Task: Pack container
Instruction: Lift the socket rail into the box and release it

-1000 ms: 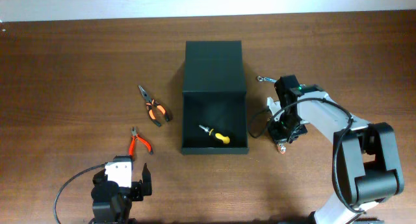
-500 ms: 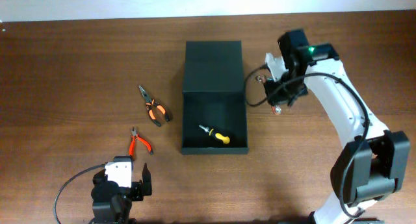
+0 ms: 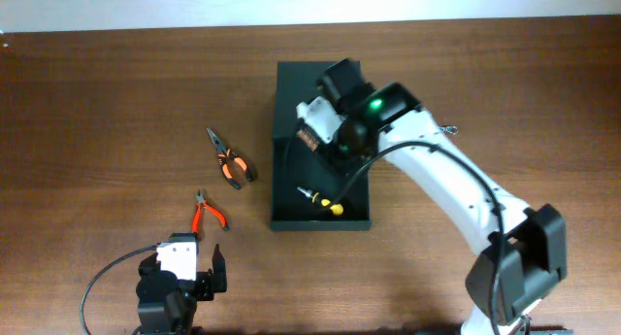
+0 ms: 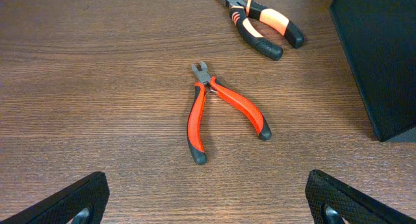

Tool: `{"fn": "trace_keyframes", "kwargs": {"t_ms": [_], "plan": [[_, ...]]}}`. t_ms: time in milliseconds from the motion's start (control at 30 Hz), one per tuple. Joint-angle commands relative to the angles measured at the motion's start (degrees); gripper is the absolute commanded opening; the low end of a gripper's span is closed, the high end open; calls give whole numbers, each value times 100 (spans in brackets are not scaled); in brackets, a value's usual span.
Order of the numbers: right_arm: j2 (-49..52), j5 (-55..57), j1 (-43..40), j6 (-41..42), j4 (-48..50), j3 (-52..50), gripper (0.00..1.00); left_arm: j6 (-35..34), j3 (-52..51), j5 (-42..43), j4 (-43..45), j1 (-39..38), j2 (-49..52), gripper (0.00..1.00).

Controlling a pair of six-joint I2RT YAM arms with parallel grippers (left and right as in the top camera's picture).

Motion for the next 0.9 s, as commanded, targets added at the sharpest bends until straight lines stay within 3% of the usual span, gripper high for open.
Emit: {"fn": "trace_keyframes", "kwargs": {"t_ms": [0, 500, 567, 667, 700, 867], "plan": [[387, 704, 96, -304, 44, 96, 9, 111, -33, 66, 13, 33, -46, 99], [2015, 1121, 105, -544, 310, 98, 9, 111, -33, 66, 13, 33, -46, 99], [2039, 1108, 105, -542, 341, 98, 20, 111, -33, 66, 13, 33, -46, 99], [2037, 1110, 105, -540, 350, 98, 47, 111, -33, 63, 15, 33, -46, 99], [2037, 1110, 105, -520, 341, 98, 52, 111, -33, 66, 15, 33, -46, 99], [1908, 949, 116, -470, 179, 166, 52, 111, -33, 66, 13, 33, -46, 99]]}}
